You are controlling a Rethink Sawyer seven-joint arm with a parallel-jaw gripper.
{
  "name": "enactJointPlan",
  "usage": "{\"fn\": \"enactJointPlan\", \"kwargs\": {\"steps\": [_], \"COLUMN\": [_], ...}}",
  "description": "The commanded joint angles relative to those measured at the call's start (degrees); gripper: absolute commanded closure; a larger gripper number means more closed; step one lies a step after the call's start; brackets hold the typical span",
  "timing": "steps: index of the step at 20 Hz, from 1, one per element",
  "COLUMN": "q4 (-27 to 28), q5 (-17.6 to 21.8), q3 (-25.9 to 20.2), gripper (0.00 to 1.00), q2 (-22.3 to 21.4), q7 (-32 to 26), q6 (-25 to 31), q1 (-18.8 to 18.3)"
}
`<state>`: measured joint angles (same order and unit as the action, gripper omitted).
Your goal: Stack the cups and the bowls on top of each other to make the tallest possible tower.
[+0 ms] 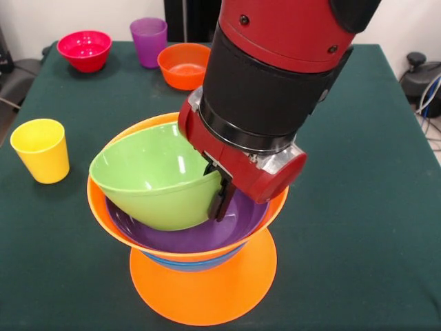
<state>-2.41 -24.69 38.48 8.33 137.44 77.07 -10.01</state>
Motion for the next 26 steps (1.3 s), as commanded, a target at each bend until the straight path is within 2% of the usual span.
{"fn": "enactJointPlan", "kwargs": {"steps": [1,5,9,17,26], "q4": [-0.37,0.35,-0.12,-2.50,-5.96], "q5": [-4.76,-8.72,-11.15,-12.46,-10.27], "q3": [4.01,7.72,9.55,8.90,5.63], "gripper": [1.00,1.00,1.00,1.00,1.00], "q2": [-0.81,-0.33,0.23,0.88,0.28], "q7": [-5.85,-7.01,-8.07,-6.92,-4.40], "q6": [2.88,3.19,2.28,1.02,-1.09], "q1": [-1.43,-2.37,-2.65,-1.26,1.08]}}
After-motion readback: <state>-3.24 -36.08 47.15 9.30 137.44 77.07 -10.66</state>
